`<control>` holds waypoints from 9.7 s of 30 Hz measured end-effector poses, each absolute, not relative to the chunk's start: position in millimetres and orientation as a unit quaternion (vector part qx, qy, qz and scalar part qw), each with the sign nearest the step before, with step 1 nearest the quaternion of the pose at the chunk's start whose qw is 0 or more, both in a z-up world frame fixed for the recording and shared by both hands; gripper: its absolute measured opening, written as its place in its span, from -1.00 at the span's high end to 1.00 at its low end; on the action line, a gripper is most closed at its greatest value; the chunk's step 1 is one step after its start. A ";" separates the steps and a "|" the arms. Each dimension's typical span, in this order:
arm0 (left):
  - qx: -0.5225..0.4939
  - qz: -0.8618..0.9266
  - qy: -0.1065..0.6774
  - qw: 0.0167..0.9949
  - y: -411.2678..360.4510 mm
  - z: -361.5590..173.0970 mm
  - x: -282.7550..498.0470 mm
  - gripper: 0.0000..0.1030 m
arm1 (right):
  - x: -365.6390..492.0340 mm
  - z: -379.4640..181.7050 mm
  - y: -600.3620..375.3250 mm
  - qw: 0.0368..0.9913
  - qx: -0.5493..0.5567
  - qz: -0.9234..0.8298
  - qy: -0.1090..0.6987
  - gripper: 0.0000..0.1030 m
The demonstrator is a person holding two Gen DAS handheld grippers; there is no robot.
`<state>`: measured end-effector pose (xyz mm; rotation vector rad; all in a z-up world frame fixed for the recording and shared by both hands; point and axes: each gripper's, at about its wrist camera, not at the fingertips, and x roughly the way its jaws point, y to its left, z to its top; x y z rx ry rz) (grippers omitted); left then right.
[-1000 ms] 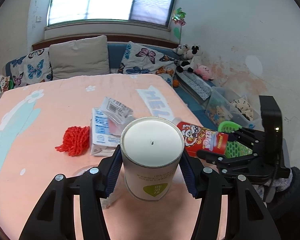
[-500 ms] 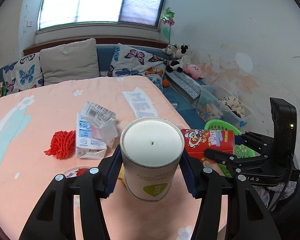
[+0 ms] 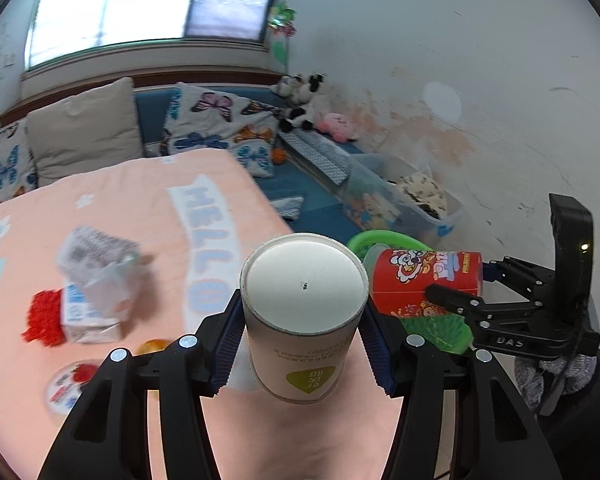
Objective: Collect trash
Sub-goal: 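Carry both cups over the green basket and open both tools to drop them, then close the left tool on the clear round yogurt tub while the right tool reaches the orange peel, then close the right tool on the orange peel, then carry the yogurt tub and orange peel over the green basket and open both tools, then close the left tool on the crumpled white paper ball while the right tool returns to the table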
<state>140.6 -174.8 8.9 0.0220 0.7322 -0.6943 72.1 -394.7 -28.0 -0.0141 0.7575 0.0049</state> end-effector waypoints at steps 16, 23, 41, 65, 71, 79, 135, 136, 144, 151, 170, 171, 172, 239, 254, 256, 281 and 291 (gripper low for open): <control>0.060 -0.384 0.362 0.847 -282.0 3.8 146.5 -0.04 | 50.6 -73.1 -491.9 0.909 0.074 -0.098 0.397 -0.28; 0.070 -0.396 0.375 0.835 -319.8 -7.6 153.6 -0.05 | 33.0 -66.4 -498.4 0.914 0.075 -0.106 0.385 -0.29; 0.073 -0.418 0.407 0.809 -359.1 -37.7 153.4 -0.28 | 3.6 -56.7 -488.5 0.925 0.074 -0.105 0.357 -0.34; 0.022 -0.260 0.371 0.891 -147.8 -14.4 147.0 -0.29 | 32.2 -41.4 -377.8 0.941 0.036 0.012 0.336 -0.43; 0.006 -0.203 0.376 0.904 -83.8 -22.9 149.8 -0.43 | 51.3 -41.3 -340.3 0.940 0.025 0.052 0.337 -0.45; -0.011 -0.137 0.408 0.903 -20.3 -50.0 164.4 -0.69 | 73.4 -42.9 -300.5 0.935 0.014 0.095 0.342 -0.46; -0.060 -0.183 0.371 0.908 20.5 -21.9 178.0 -0.71 | 176.4 -123.4 -167.6 0.879 -0.018 0.186 0.438 -0.29; -0.061 -0.183 0.371 0.908 21.3 -21.5 178.3 -0.71 | 178.2 -124.9 -166.4 0.879 -0.018 0.185 0.439 -0.29; -0.068 -0.181 0.372 0.908 26.8 -23.8 179.3 -0.71 | 186.0 -130.9 -163.1 0.882 -0.026 0.167 0.440 -0.15; -0.073 -0.183 0.373 0.907 25.7 -24.6 180.0 -0.71 | 181.4 -129.4 -161.0 0.888 -0.041 0.155 0.431 0.14; -0.066 -0.207 0.360 0.907 -2.4 -6.0 170.2 -0.71 | 137.3 -94.0 -208.6 0.908 -0.008 0.135 0.397 0.27; -0.066 -0.211 0.359 0.907 -6.6 -4.2 169.4 -0.71 | 133.6 -91.9 -214.1 0.909 -0.005 0.130 0.396 0.27; -0.066 -0.214 0.358 0.906 -9.8 -2.9 168.9 -0.71 | 130.8 -90.2 -218.0 0.910 -0.003 0.126 0.394 0.27; 0.070 -0.411 0.419 0.807 -363.3 -42.9 158.6 -0.72 | -1.1 -91.7 -494.8 0.914 0.120 -0.122 0.367 -0.39; 0.065 -0.417 0.425 0.801 -352.6 -44.9 155.1 -0.74 | -5.5 -91.1 -486.6 0.916 0.119 -0.115 0.367 -0.39; 0.064 -0.412 0.419 0.807 -341.0 -40.1 152.5 -0.74 | -4.8 -88.4 -482.0 0.918 0.117 -0.109 0.364 -0.39; 0.026 -0.204 0.396 0.895 -101.4 -42.4 151.8 -0.74 | 50.8 -63.0 -369.2 0.934 0.053 0.013 0.353 -0.50; 0.010 -0.129 0.421 0.898 -31.2 -73.1 165.2 -0.74 | 73.9 -58.9 -325.9 0.933 0.032 0.054 0.355 -0.50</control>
